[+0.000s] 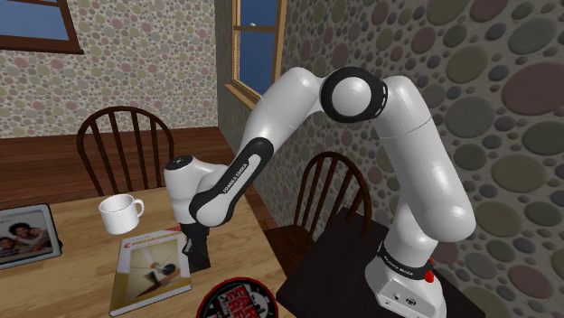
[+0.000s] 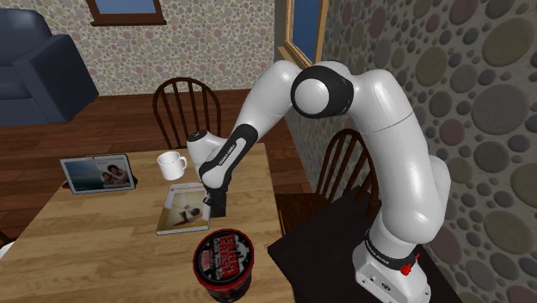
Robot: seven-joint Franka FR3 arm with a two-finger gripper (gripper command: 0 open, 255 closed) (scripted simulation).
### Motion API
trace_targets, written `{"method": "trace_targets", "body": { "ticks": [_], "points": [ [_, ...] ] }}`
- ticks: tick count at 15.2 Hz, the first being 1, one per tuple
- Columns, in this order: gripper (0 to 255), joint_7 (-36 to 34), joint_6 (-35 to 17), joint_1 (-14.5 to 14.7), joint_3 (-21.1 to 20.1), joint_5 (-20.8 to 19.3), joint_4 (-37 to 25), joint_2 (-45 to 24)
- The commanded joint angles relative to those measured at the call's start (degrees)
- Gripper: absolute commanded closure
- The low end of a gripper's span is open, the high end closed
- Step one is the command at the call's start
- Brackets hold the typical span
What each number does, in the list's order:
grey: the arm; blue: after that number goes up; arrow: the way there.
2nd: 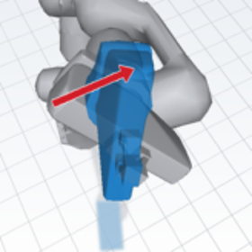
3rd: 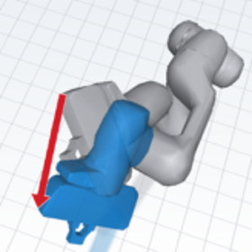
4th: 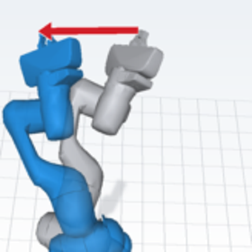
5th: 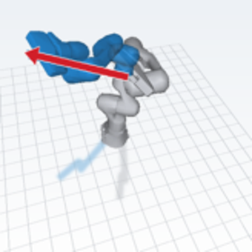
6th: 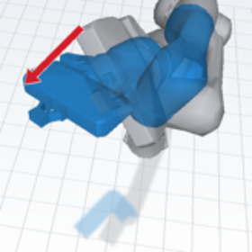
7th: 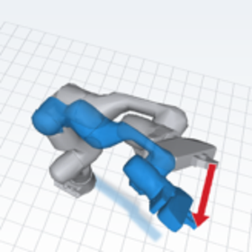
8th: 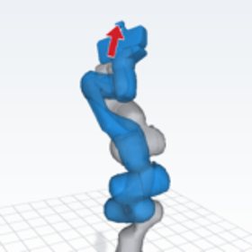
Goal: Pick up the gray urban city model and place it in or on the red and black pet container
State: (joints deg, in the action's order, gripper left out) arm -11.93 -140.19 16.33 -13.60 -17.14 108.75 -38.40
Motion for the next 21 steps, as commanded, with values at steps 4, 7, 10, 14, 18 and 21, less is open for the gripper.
{"method": "trace_targets", "body": {
  "ticks": [4, 7, 10, 14, 18, 21],
  "points": [
    [255, 0.0, -0.1, 0.0, 0.0, 0.0, -0.1, 0.0],
    [255, 0.4, 1.3, -0.4, -0.5, 0.6, 0.4, 1.9],
    [255, 0.8, 2.7, -0.8, -1.0, 1.2, 0.8, 3.8],
    [255, 1.4, 4.8, -1.3, -1.7, 2.1, 1.1, 6.2],
    [255, 2.1, 6.9, -1.8, -2.4, 3.0, 1.3, 8.5],
    [255, 2.5, 8.5, -2.1, -2.8, 3.7, 1.2, 10.1]
  ]
}}
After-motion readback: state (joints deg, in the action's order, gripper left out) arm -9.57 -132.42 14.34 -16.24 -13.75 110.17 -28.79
